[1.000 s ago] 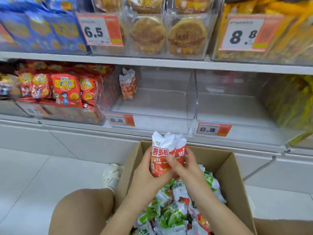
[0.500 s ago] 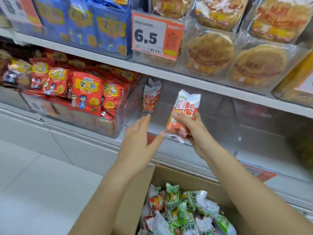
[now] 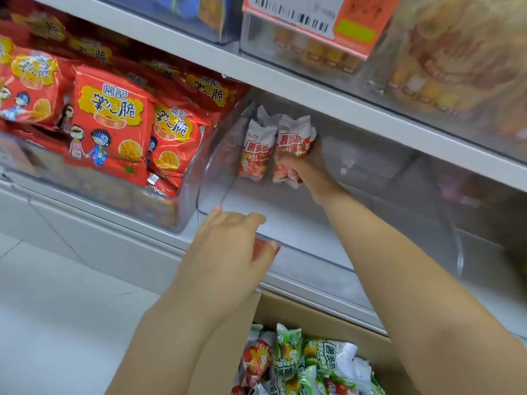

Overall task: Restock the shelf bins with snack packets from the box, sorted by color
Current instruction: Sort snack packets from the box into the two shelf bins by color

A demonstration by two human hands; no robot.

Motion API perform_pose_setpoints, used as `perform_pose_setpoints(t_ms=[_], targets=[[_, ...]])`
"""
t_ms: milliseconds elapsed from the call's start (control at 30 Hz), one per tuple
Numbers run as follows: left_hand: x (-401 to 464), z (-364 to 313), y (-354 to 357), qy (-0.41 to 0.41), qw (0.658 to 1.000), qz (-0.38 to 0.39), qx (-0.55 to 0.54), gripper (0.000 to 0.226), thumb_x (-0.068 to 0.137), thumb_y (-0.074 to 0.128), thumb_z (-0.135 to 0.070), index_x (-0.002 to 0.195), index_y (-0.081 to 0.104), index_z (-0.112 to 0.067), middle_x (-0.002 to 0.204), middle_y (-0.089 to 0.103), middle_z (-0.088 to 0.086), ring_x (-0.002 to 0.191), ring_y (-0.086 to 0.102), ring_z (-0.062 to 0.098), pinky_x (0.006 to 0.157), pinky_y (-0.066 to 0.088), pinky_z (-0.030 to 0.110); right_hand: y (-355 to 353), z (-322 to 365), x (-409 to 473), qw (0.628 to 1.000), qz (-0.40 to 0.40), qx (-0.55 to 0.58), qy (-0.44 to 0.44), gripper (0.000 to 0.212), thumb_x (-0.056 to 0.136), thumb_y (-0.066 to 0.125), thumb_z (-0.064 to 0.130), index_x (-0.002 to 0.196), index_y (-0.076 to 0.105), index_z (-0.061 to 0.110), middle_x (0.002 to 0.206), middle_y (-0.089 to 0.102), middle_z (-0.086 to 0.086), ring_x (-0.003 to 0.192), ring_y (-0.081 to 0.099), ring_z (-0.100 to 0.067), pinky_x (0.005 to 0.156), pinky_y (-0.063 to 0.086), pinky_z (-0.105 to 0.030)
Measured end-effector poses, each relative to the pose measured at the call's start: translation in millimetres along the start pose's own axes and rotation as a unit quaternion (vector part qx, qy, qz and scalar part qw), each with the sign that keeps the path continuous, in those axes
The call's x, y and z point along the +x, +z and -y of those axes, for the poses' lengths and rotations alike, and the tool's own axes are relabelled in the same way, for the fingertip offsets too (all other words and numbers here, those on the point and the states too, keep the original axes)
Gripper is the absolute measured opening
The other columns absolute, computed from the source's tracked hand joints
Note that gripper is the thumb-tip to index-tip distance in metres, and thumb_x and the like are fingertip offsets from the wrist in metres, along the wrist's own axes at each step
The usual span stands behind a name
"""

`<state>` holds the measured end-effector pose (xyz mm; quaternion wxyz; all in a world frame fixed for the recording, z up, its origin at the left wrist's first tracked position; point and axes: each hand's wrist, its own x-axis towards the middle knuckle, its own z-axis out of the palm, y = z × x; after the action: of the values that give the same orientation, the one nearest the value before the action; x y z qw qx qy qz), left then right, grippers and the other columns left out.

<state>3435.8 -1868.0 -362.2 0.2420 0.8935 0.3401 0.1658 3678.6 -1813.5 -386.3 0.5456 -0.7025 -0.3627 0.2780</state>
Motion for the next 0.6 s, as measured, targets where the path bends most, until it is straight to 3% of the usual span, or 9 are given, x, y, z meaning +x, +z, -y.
perform_pose_setpoints(t_ms=[133,333,467,600], targets=[[-1,-10,2,-0.003,0.997,0.017,0.072,0.067,0.079,0.022,-0.051,0.135,0.049,-0.025,0.123,0.059,-0.006,0.124,0.044,0.013,0.116,0.002,0.027,5,-20,5,1.0,0.007,-0.01,-0.017,0.092,0.061,0.086,0.005,0.135,0.033,0.01,0.125,0.06,-0.008,0.111,0.062,-0.016,0.09,0.055,-0.035],[-7,-7,8,0.032,0.996,-0.003,0.078,0.077,0.076,0.014,-0.054,0.125,0.061,-0.018,0.12,0.063,-0.001,0.123,0.048,0.02,0.117,0.011,0.035,-11,-34,-3,0.996,-0.015,-0.081,-0.032,0.073,0.07,0.085,0.016,0.134,0.049,0.018,0.12,0.065,0.005,0.099,0.062,0.002,0.074,0.05,-0.01],[-9,-11,7,0.026,0.996,-0.003,0.081,0.078,0.075,0.013,-0.054,0.126,0.06,-0.018,0.122,0.062,-0.001,0.126,0.046,0.021,0.117,0.012,0.038,-8,-36,-6,0.992,-0.018,-0.121,-0.033,0.063,0.074,0.081,0.027,0.13,0.051,0.027,0.114,0.065,0.012,0.105,0.062,-0.008,0.09,0.051,-0.028],[-11,-17,8,0.018,0.994,0.011,0.104,0.074,0.077,0.015,-0.053,0.12,0.065,-0.018,0.118,0.065,0.001,0.123,0.05,0.025,0.115,0.02,0.044,4,-32,-4,0.992,0.016,-0.122,-0.026,0.064,0.083,0.074,0.022,0.139,0.042,0.023,0.112,0.06,0.016,0.1,0.06,-0.004,0.077,0.048,-0.011]])
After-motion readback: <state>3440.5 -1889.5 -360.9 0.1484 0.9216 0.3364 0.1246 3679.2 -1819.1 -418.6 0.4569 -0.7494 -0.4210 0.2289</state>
